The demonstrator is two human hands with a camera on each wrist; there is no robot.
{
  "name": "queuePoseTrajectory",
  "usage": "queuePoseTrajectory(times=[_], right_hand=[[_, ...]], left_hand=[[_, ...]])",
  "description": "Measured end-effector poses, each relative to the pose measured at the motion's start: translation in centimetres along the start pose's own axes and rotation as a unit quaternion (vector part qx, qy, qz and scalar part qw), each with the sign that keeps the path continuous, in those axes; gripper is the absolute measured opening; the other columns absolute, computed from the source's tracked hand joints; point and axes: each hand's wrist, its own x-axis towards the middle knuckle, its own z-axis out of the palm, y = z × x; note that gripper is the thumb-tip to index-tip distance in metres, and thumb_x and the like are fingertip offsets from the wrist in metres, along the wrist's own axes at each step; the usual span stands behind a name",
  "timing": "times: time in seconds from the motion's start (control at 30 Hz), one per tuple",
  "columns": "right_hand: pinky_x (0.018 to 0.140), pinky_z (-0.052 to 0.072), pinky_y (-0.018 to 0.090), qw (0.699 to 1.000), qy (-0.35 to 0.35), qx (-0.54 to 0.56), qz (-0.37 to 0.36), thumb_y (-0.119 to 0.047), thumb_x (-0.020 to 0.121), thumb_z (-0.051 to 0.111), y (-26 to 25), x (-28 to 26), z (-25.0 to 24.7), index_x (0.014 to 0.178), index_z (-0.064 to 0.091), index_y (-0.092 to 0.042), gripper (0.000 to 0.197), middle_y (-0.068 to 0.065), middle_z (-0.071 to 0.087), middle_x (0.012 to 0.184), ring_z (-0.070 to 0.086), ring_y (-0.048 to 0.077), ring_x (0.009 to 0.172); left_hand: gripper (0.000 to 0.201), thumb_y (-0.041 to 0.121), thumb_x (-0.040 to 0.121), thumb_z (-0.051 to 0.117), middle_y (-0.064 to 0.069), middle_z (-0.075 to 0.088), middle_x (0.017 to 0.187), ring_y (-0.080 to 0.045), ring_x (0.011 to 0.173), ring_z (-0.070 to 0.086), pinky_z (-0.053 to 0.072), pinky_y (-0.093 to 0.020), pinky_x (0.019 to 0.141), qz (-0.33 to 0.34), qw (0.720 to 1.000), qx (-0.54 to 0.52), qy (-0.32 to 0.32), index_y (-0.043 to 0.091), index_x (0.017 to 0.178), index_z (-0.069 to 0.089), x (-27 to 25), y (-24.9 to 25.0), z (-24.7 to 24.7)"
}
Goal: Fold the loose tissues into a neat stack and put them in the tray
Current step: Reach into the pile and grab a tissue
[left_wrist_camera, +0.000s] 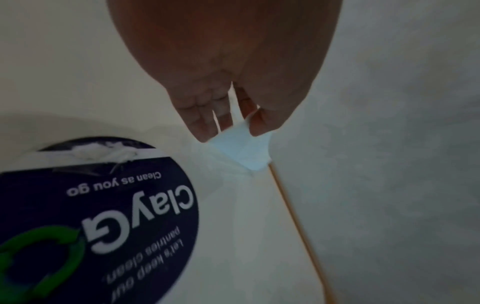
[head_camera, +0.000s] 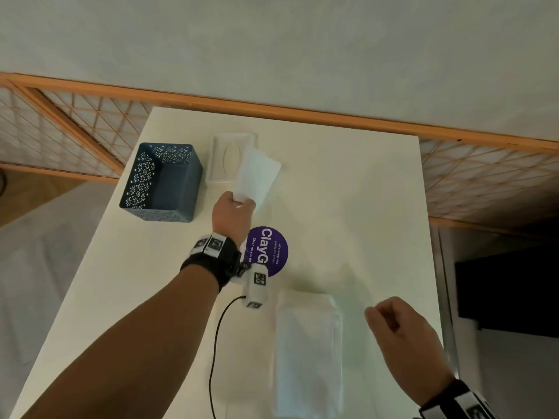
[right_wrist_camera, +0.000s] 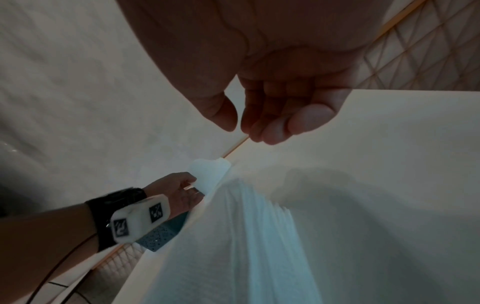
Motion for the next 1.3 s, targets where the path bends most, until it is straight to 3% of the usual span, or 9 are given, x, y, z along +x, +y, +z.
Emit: queuePoseTrajectory(times=[0.13, 0.3, 0.47, 0.6, 0.73, 0.97, 1.1, 1.2, 1.3], right_hand=[[0.066, 0.051, 0.040, 0.999, -0.020, 0.035, -0.016, -0.030, 0.096, 0.066, -2.5, -0.5, -0.1, 0.077, 0.062, -0.021, 0.021, -0.005, 0.064, 0.066, 0.060, 0.015, 0.062], [0.088, 0.059, 0.048, 0.983, -0.086, 0.162, -0.025, -0.036, 0.097, 0.067, -7.1, -1.8, 0.8, 0.096, 0.070, -0.016, 0.020, -0.003, 0.076, 0.090, 0.074, 0.015, 0.082], [0.092, 0.061, 0.044, 0.938, -0.209, 0.274, 0.021, -0.074, 0.082, 0.067, -10.3, -3.6, 2.0, 0.120, 0.066, -0.022, 0.065, -0.002, 0.077, 0.114, 0.076, 0.019, 0.101], [0.073, 0.058, 0.032, 0.946, -0.230, 0.229, -0.005, -0.057, 0.090, 0.073, -11.1, -5.7, 2.9, 0.090, 0.066, -0.014, 0.044, 0.001, 0.069, 0.076, 0.072, 0.016, 0.077], [0.081, 0.057, 0.050, 0.965, -0.201, 0.165, -0.036, -0.035, 0.094, 0.062, -10.1, -7.8, 3.8, 0.077, 0.067, -0.007, 0.033, 0.018, 0.068, 0.076, 0.069, 0.034, 0.076], [0.094, 0.056, 0.053, 0.952, -0.174, 0.247, 0.042, -0.007, 0.100, 0.059, -7.4, -10.9, 4.4, 0.103, 0.081, -0.010, 0.022, 0.015, 0.079, 0.104, 0.074, 0.038, 0.103], [0.098, 0.054, 0.053, 0.929, -0.177, 0.316, 0.073, -0.005, 0.098, 0.061, -6.5, -12.0, 4.1, 0.112, 0.078, -0.005, 0.022, 0.018, 0.077, 0.112, 0.073, 0.038, 0.107], [0.093, 0.054, 0.049, 0.930, -0.165, 0.319, 0.076, -0.005, 0.098, 0.061, -6.1, -12.1, 4.1, 0.111, 0.078, -0.007, 0.021, 0.016, 0.078, 0.110, 0.074, 0.033, 0.102], [0.085, 0.055, 0.047, 0.957, -0.125, 0.255, 0.051, -0.013, 0.096, 0.066, -5.1, -11.5, 4.5, 0.103, 0.077, -0.009, 0.014, 0.010, 0.079, 0.103, 0.072, 0.030, 0.096]], left_hand=[[0.009, 0.019, 0.091, 0.064, -0.005, 0.074, 0.086, -0.025, 0.079, 0.073, 0.063, -0.045, 0.081, 0.038, 0.994, -0.094, -0.044, 0.012, 0.097, 0.063, -6.2, 1.4, -2.5], [0.009, 0.015, 0.096, 0.065, 0.011, 0.071, 0.083, -0.009, 0.070, 0.065, 0.050, -0.022, 0.064, 0.159, 0.981, -0.059, -0.095, 0.022, 0.099, 0.062, -15.6, 1.7, -5.8], [0.017, 0.019, 0.094, 0.067, 0.021, 0.063, 0.098, 0.008, 0.065, 0.052, 0.037, -0.010, 0.066, 0.323, 0.926, 0.085, -0.176, 0.026, 0.101, 0.053, -22.9, -0.4, -7.8], [0.016, 0.023, 0.092, 0.062, 0.020, 0.060, 0.105, 0.004, 0.085, 0.050, 0.036, -0.007, 0.073, 0.376, 0.891, 0.123, -0.221, 0.030, 0.100, 0.049, -25.9, -1.7, -8.8], [0.017, 0.034, 0.094, 0.067, 0.021, 0.061, 0.110, 0.004, 0.096, 0.055, 0.041, -0.011, 0.085, 0.393, 0.879, 0.112, -0.246, 0.029, 0.106, 0.056, -27.3, -2.8, -10.7], [0.036, 0.057, 0.092, 0.073, 0.015, 0.066, 0.119, -0.011, 0.115, 0.064, 0.049, -0.027, 0.100, 0.104, 0.974, -0.097, -0.179, 0.032, 0.114, 0.061, -26.5, -6.1, -13.8], [0.066, 0.072, 0.086, 0.067, -0.004, 0.073, 0.130, -0.021, 0.118, 0.069, 0.052, -0.041, 0.108, -0.161, 0.906, -0.236, -0.313, 0.023, 0.130, 0.065, -24.4, -7.9, -13.2], [0.043, 0.041, 0.101, 0.064, -0.007, 0.073, 0.132, -0.025, 0.123, 0.070, 0.052, -0.044, 0.109, -0.179, 0.855, -0.288, -0.394, 0.017, 0.136, 0.066, -24.9, -8.3, -13.3], [0.031, 0.020, 0.099, 0.070, -0.013, 0.075, 0.127, -0.031, 0.117, 0.072, 0.056, -0.045, 0.102, -0.150, 0.874, -0.263, -0.379, 0.009, 0.128, 0.071, -24.9, -9.1, -12.8]])
